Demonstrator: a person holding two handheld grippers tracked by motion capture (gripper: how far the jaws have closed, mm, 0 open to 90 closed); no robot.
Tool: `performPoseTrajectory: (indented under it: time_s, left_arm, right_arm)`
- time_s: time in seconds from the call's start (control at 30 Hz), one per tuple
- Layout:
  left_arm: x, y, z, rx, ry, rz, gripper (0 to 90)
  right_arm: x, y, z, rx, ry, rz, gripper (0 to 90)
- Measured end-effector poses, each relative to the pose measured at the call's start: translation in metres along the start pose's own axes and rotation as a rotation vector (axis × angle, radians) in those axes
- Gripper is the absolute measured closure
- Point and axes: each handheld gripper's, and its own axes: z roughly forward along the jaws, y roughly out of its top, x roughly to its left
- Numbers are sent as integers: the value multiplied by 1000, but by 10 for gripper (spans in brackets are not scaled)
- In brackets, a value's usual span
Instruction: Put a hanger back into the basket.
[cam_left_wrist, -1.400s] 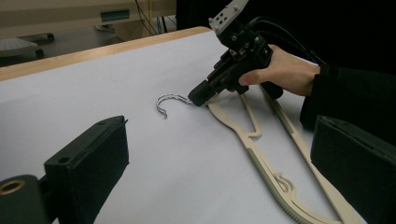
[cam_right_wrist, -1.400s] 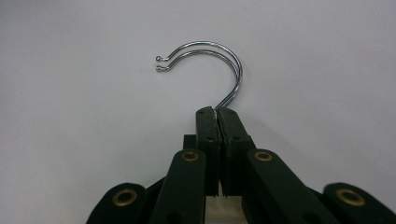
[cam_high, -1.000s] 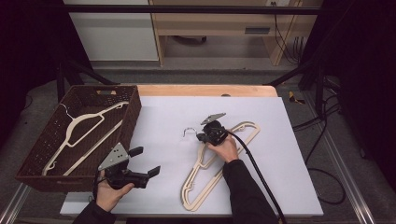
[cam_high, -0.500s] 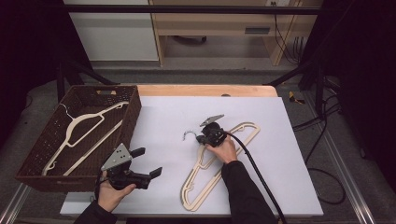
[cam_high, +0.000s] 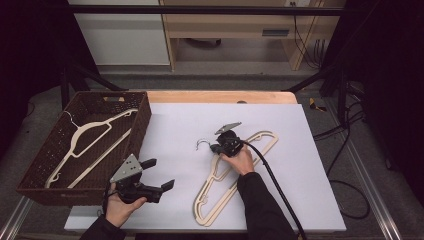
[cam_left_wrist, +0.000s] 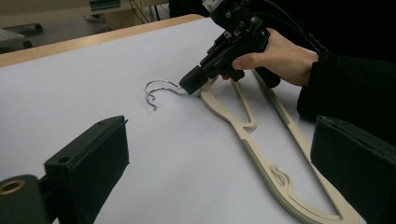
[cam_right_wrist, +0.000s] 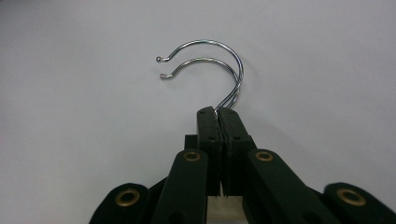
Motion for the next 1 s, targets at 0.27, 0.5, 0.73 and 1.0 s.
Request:
performPoseTrajectory:
  time_s: [0.27, 0.5, 0.73, 1.0]
  left_arm:
    - [-4, 6, 12, 25, -20, -1, 43]
    - [-11, 22, 32, 34, -44, -1, 49]
    - [-17, 31, 62, 57, -76, -15, 69]
    - [-20, 35, 101, 113, -81, -29, 131]
  right_arm:
    - [5, 4, -20, -34, -10, -48, 892]
    - [9, 8, -43, -87, 3, -84, 893]
    - [11, 7, -62, -140, 19, -85, 893]
    - [11, 5, -76, -173, 21, -102, 893]
